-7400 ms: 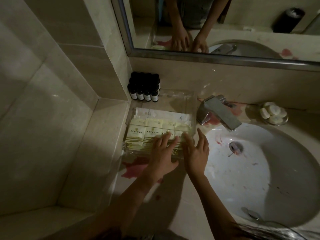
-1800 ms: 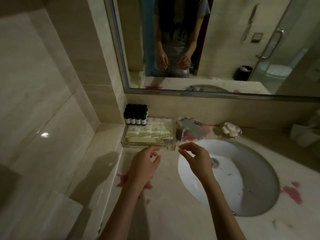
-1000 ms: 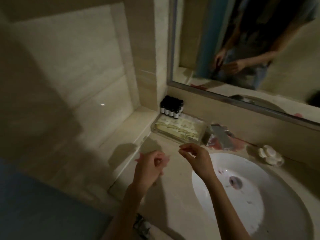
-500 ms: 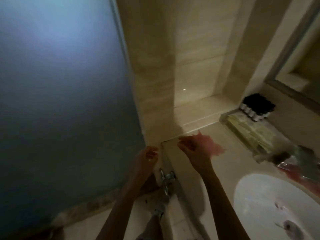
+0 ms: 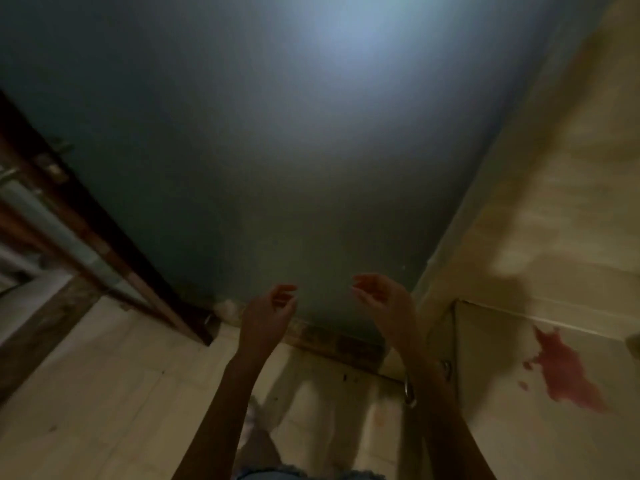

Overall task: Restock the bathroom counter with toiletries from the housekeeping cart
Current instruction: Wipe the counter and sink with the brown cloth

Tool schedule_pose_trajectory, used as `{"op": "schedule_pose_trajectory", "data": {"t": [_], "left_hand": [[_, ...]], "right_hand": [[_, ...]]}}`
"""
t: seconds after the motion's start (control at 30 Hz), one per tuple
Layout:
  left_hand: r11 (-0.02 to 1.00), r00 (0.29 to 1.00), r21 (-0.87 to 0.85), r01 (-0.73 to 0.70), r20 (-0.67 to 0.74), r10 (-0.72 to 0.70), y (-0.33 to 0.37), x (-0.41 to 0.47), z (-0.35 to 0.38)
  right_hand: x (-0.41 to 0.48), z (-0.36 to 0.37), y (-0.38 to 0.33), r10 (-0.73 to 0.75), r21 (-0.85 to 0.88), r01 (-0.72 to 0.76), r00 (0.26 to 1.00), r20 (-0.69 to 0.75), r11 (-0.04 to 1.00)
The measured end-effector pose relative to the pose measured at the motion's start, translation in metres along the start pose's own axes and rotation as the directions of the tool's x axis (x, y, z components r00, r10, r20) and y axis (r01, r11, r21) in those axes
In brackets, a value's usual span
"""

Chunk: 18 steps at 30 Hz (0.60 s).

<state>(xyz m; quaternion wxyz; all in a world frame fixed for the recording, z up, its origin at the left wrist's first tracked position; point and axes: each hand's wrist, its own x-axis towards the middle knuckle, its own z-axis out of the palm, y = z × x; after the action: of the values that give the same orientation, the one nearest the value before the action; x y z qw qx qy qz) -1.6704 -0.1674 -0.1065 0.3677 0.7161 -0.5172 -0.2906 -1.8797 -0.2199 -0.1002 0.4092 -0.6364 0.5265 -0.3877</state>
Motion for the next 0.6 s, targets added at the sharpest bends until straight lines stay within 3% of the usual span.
{"op": "schedule_pose_trajectory", "data": {"t": [0.27, 0.47, 0.6], "left_hand": [[0.966, 0.932, 0.117, 0.230, -0.312, -0.184, -0.067, -0.026, -0.109], [0.860, 0.812, 0.204, 0.468, -0.483, -0.328, -0.133, -0.067, -0.212], [0.792, 0.743, 0.228, 0.566, -0.557, -0.370, -0.172, -0.086, -0.273]], "right_hand": [[0.038, 0.121, -0.060, -0.082, 0.006, 0.084, 0.941, 0.329, 0.996], [0.024, 0.255, -0.117, -0.123, 0.014, 0.151, 0.749, 0.651, 0.988], [0.015, 0.342, -0.155, -0.236, -0.064, 0.418, 0.626, 0.743, 0.906]]}}
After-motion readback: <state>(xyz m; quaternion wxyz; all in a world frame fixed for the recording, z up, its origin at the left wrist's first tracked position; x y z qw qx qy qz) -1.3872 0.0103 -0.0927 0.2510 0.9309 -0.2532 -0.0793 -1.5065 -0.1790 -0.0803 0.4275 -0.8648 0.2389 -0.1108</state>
